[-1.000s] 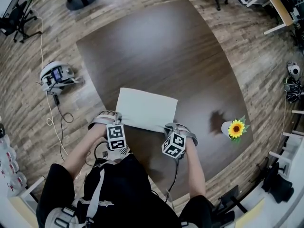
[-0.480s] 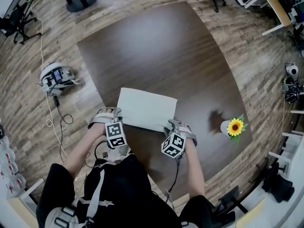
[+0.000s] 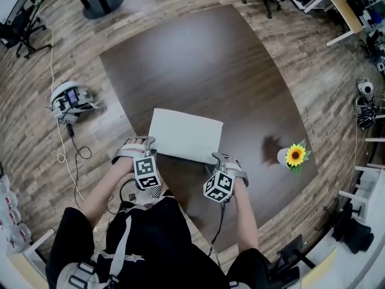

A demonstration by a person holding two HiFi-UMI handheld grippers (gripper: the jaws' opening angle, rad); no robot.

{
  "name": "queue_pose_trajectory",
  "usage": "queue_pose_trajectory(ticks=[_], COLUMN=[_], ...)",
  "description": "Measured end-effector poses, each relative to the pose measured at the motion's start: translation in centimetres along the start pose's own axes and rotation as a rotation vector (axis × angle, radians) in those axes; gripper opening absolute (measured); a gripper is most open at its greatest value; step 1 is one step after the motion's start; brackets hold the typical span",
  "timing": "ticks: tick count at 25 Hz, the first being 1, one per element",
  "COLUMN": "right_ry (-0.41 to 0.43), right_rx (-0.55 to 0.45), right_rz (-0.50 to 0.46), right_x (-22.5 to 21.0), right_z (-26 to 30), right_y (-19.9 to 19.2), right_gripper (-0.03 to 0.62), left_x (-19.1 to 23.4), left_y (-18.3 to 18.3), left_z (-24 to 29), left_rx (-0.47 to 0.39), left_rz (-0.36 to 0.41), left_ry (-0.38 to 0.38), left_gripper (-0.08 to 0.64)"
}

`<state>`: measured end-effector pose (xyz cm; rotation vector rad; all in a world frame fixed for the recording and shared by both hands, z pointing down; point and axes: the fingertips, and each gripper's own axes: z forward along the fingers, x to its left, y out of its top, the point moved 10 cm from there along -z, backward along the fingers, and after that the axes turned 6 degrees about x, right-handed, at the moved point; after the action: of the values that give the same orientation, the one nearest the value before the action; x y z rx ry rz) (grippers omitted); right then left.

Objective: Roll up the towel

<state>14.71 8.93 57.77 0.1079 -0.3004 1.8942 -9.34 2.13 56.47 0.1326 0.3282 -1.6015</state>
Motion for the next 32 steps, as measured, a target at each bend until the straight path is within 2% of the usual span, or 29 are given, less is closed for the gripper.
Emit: queue_pose_trajectory(ticks=[12, 19, 22, 32], right_ry=[0.031, 0.041, 0.045, 0.025], right_rx=[0.003, 0.009, 0.012, 0.009], right_rz=[0.005, 0.0, -0.003, -0.017], right_x=[2.9, 2.3, 1.8, 0.9], right_z=[1.0, 2.2, 2.5, 2.8], right_y=[0.0, -0.2, -0.1, -0.1], right_gripper=[0.187, 0.167, 0.155, 0.101], left_x=[-2.7, -2.2, -1.9, -1.9], left_y=[-0.3, 0.0, 0.2, 0.3], left_z=[0.8, 1.9, 2.3, 2.8], left_rx=[-0.005, 0.004, 0.003, 0.013], left_rz=[0.033, 0.047, 0.061, 0.086], left_ry=[-0.055, -0.085, -0.086, -0.096], left_gripper=[0.195, 0.178, 0.134, 0.113])
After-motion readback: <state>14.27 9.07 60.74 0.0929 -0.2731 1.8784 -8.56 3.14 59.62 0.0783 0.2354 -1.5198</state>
